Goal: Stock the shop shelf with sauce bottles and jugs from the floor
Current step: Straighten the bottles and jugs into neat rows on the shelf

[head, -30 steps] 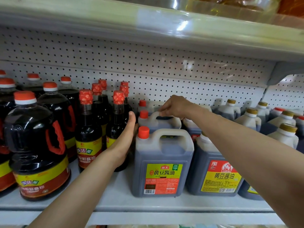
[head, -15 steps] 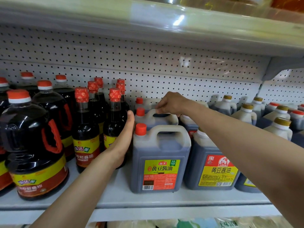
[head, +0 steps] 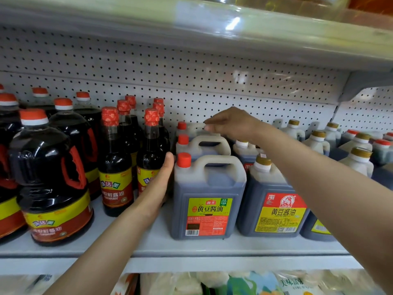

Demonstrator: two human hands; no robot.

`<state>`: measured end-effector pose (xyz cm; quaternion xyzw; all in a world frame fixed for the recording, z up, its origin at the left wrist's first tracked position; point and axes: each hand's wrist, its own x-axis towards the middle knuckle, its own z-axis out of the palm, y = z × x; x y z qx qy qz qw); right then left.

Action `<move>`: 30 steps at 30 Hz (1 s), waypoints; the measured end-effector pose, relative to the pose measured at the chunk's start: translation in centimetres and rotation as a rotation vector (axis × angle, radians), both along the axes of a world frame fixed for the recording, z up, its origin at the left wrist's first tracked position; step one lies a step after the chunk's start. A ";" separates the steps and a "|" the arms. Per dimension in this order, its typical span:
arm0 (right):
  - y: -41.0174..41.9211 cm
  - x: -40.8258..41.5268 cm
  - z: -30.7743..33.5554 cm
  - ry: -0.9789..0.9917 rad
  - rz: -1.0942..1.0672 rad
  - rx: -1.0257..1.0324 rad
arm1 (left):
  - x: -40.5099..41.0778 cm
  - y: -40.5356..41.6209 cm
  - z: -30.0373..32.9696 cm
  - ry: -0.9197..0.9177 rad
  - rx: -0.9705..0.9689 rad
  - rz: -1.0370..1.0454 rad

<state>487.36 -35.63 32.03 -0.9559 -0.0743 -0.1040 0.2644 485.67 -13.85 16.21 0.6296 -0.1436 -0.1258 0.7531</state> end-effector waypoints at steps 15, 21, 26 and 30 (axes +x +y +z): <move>-0.8 -6.6 -6.1 -0.068 0.000 0.035 | -2.6 0.1 -1.3 -0.256 0.038 0.044; -0.1 -6.8 -6.4 -0.124 -0.080 -0.063 | -3.0 0.3 -0.8 -0.261 0.073 0.034; 0.1 -7.1 -6.1 -0.132 -0.090 -0.066 | -2.9 0.6 -0.6 -0.246 0.088 0.013; 0.2 -7.4 -6.1 -0.136 -0.092 -0.055 | -2.9 0.8 -0.5 -0.235 0.085 0.006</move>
